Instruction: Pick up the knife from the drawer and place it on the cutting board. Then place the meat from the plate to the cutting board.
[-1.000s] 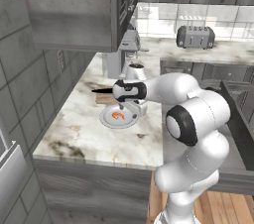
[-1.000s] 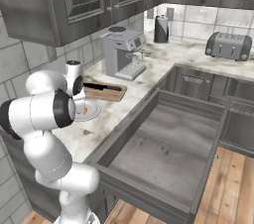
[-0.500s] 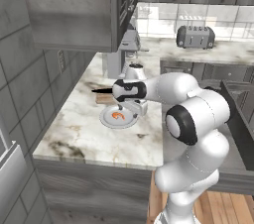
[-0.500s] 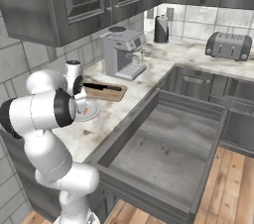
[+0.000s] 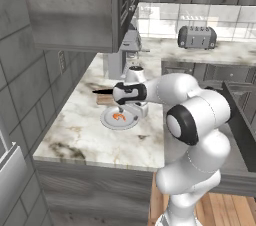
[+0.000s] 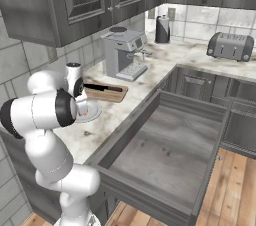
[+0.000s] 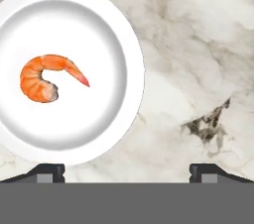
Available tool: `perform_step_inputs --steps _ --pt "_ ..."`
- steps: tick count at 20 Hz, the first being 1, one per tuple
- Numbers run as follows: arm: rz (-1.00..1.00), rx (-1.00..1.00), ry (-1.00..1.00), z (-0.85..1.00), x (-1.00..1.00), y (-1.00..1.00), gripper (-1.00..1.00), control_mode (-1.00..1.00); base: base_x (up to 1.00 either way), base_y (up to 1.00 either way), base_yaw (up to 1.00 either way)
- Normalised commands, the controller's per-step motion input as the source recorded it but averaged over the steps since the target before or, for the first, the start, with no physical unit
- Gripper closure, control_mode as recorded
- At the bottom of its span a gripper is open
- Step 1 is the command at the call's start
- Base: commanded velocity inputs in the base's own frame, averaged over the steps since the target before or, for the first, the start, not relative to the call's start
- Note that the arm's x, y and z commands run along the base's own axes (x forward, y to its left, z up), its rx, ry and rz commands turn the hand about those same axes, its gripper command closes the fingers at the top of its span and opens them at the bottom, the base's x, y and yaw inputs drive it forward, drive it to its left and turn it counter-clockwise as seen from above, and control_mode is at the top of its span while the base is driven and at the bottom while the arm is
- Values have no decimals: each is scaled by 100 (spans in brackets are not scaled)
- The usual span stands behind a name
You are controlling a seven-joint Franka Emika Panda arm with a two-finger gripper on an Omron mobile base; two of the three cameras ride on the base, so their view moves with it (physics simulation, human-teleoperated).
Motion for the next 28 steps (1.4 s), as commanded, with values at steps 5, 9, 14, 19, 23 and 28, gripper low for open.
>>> perform_step_inputs --steps 5,9,14,19,23,28 --pt "0 -5 -3 -13 0 6 -100 -100 0 0 0" --pt "0 -5 -3 -7 2 3 -100 -100 0 0 0" --pt "0 -4 -2 -3 12 1 -100 -100 0 0 0" --pt "0 -2 0 -12 16 0 -100 -100 0 0 0" --pt "1 -1 0 -16 18 0 -100 -100 0 0 0" --pt "4 0 0 -13 18 0 -100 -100 0 0 0"
